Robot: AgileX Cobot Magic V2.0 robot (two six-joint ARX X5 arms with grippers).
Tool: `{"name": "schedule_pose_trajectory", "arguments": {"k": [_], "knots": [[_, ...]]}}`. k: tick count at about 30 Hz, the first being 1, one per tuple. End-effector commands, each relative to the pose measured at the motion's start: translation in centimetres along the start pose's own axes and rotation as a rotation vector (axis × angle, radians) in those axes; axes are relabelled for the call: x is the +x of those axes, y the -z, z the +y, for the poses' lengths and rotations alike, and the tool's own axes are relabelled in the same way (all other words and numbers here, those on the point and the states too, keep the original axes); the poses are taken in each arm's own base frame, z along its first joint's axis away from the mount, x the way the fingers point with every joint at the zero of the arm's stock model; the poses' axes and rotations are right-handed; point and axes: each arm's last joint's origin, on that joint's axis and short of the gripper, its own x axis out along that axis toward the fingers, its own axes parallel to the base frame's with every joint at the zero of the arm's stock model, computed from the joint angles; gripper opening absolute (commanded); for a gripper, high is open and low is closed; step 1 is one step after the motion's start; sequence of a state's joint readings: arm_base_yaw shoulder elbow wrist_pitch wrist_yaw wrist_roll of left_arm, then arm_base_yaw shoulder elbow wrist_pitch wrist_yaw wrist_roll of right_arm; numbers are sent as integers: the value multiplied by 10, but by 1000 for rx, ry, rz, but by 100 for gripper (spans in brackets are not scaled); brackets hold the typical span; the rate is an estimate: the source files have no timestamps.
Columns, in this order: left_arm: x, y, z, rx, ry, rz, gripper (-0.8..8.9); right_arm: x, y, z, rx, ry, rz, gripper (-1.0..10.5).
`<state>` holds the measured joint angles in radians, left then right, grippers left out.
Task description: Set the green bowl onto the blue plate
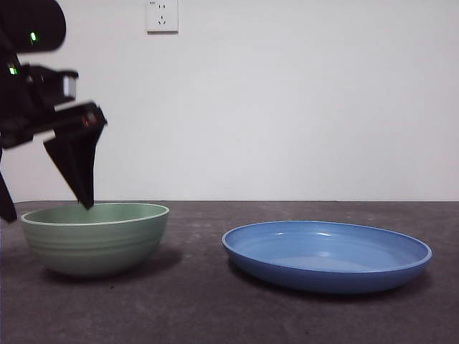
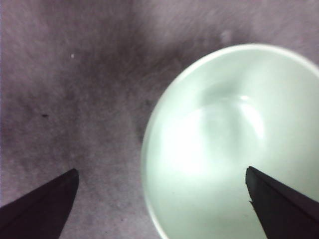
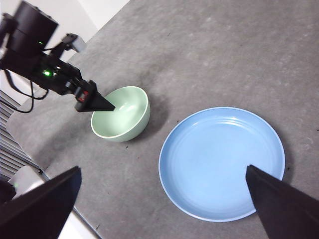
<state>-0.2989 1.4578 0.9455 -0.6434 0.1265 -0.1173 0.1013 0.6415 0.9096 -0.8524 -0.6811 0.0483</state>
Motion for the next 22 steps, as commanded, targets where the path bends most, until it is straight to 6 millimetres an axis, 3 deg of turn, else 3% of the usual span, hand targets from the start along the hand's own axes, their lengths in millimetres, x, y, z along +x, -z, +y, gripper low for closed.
{"name": "schedule_pose_trajectory", "arguments": {"k": [1,7,14,22], "knots": [[9,-6,1,8,-7,12,656,-2,-4,2,-21,-5,-14,554],[24,-5,4,-4,-14,63,637,-2,-4,2,-21,-5,-13,554],[28,-5,4,-5,-15,73,289,-2,-4,2,-21,-5,-14,554],[28,-7,4,-3,-12,53,100,-2,-4,2,-21,-3,-14,554]]}}
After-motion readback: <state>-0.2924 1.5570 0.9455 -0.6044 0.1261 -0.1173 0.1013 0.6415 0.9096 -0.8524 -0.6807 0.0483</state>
